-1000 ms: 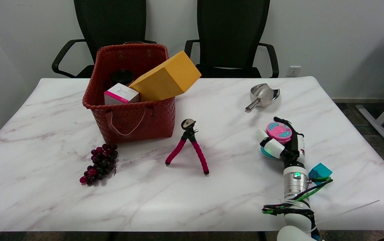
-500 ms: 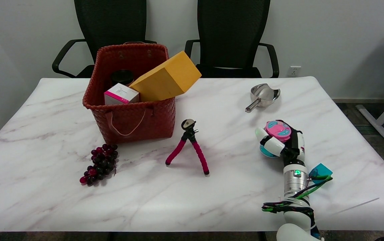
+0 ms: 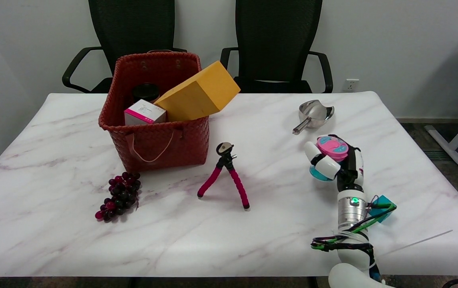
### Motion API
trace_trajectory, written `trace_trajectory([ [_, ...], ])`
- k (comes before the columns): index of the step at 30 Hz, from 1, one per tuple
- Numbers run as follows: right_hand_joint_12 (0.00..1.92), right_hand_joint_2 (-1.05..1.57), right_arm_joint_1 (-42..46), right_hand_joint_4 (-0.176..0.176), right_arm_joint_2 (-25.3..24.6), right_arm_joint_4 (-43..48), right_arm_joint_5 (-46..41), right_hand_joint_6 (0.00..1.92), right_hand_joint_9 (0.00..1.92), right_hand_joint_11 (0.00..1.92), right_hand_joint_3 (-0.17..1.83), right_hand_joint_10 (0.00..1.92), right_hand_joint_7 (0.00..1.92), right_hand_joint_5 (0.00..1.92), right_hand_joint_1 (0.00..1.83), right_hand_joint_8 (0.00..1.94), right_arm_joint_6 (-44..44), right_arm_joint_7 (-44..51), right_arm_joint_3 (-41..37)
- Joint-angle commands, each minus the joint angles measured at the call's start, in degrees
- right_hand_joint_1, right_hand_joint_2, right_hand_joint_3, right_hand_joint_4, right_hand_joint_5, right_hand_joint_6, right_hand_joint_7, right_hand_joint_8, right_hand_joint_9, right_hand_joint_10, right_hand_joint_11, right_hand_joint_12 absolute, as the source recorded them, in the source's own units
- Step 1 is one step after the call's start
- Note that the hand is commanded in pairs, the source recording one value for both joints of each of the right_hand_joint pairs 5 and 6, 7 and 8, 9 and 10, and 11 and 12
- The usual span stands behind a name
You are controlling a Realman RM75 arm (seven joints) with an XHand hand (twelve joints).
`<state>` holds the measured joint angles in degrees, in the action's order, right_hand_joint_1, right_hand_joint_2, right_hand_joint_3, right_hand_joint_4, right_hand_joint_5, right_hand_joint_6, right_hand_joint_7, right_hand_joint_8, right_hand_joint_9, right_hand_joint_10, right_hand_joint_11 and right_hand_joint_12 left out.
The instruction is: Pick up the pink gum jar.
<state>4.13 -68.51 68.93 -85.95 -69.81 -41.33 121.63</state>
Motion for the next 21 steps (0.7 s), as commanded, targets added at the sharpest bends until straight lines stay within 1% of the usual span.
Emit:
trace_trajectory([
  [1, 1.21, 1.31, -2.21, 0.0, 0.44, 2.05, 5.26, 1.32, 1.17, 1.21, 0.81, 1.17, 1.25, 1.32, 1.16, 1.25, -0.77, -1.93, -0.7],
  [7, 1.22, 1.32, -4.87, 0.0, 0.61, 2.64, 7.13, 1.34, 1.19, 1.22, 0.84, 1.19, 1.28, 1.34, 1.17, 1.28, -0.23, -1.62, -0.58],
  [14, 1.24, 1.35, -9.17, 0.0, 0.76, 2.69, 7.34, 1.33, 1.22, 1.24, 0.83, 1.22, 1.31, 1.33, 1.17, 1.31, 0.13, -1.39, 0.58],
  [21, 1.27, 1.37, -13.09, 0.0, 1.4, 3.15, 10.56, 1.34, 1.27, 1.27, 0.84, 1.27, 1.36, 1.34, 1.17, 1.36, 4.01, -1.23, -1.24],
])
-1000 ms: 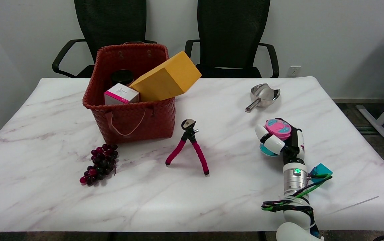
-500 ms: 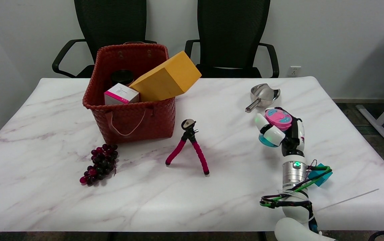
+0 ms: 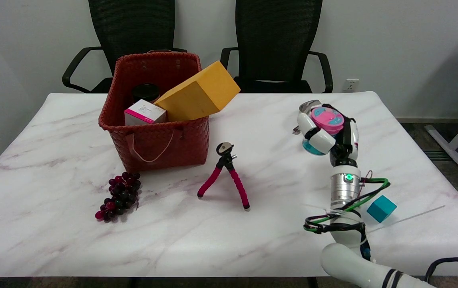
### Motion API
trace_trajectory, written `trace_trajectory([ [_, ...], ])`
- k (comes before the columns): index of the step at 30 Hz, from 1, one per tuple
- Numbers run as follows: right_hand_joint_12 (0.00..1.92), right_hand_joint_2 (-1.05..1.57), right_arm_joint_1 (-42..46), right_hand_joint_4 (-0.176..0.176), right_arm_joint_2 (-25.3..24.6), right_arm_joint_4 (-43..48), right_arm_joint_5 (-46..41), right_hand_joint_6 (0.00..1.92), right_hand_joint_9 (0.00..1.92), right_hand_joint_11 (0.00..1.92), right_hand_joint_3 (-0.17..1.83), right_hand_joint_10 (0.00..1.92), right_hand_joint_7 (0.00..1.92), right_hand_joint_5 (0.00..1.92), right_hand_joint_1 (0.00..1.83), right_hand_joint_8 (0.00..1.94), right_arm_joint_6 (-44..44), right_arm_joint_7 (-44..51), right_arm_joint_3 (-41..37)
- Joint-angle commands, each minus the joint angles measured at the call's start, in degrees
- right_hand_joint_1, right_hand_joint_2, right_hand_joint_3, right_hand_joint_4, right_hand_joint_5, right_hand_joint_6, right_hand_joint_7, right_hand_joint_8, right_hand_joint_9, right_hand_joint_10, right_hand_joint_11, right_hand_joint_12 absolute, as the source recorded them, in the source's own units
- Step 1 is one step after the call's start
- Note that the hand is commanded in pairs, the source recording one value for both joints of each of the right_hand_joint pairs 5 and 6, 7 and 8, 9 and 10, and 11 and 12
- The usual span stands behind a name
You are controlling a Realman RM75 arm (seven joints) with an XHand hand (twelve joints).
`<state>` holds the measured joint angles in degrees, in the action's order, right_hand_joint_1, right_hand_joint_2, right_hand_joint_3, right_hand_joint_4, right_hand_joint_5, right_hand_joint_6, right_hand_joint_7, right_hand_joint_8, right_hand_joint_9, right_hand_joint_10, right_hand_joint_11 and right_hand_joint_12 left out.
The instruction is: Pick up the pink gum jar.
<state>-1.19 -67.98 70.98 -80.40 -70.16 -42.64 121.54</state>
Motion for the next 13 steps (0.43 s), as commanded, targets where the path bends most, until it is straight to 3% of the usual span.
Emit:
trace_trajectory([
  [1, 1.27, 1.37, -8.23, 0.0, 0.95, 1.18, 5.27, 1.34, 1.28, 1.27, 0.84, 1.28, 1.36, 1.34, 1.17, 1.36, 5.03, 0.09, -1.31],
  [13, 1.29, 1.38, -13.71, 0.0, 1.37, 5.2, 8.5, 1.34, 1.3, 1.29, 0.85, 1.3, 1.39, 1.34, 1.17, 1.39, 9.65, 4.65, -2.51],
])
